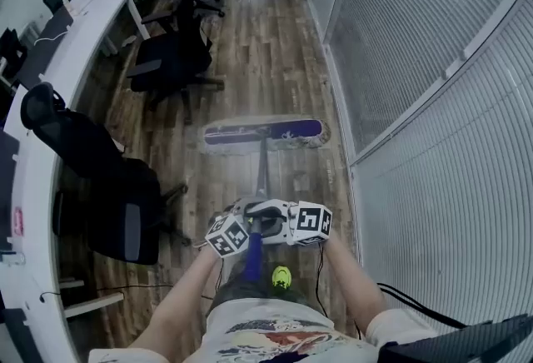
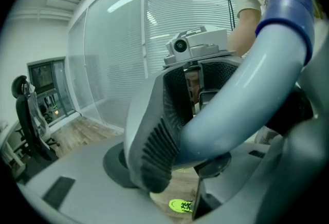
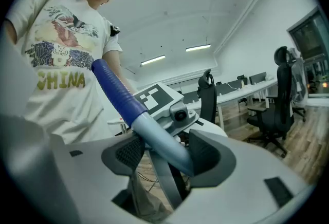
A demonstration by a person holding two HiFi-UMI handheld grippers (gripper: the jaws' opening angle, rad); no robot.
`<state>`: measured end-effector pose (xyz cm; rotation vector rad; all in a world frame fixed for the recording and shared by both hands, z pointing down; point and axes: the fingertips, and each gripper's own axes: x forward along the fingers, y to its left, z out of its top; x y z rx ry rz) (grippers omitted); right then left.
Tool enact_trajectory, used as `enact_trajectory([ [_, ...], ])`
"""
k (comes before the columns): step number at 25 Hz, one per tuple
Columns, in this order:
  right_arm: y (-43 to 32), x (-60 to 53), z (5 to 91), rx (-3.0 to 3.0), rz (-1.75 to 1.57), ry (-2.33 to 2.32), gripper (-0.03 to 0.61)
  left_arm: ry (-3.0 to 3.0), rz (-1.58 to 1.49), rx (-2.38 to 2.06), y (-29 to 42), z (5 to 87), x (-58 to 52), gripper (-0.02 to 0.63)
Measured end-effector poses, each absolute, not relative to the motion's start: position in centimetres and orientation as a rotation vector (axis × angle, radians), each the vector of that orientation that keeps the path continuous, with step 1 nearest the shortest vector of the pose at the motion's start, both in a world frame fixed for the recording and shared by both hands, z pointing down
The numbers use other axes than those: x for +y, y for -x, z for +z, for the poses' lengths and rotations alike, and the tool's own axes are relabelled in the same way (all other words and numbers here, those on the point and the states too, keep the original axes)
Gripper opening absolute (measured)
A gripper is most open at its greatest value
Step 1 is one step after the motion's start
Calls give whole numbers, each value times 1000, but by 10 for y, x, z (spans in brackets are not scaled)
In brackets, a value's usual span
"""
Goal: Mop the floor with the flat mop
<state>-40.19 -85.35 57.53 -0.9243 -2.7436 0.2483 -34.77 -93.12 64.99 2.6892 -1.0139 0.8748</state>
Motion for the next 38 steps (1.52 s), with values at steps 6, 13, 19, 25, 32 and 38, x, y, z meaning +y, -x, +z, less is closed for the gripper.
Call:
enact_trajectory([
  [6,330,-734,570,-2735,268,942,252,-2671,884,-1014,277,645,-811,192],
  [13,293,-622,557,-2756,318,935,253,-2657,855,-988,238,634,-697,193],
  [19,296,-525,547,-2777,346,877,253,-2681,813,-935,237,624,-597,196],
  [25,308,-418,541,-2847,397,776,253,-2722,805,-835,243,618,-484,198],
  [32,318,-383,496,-2936,481,655,252,-2729,743,-747,249,572,-442,199],
  [38,321,-402,474,-2995,463,570,251,-2743,727,-734,251,551,-457,199],
])
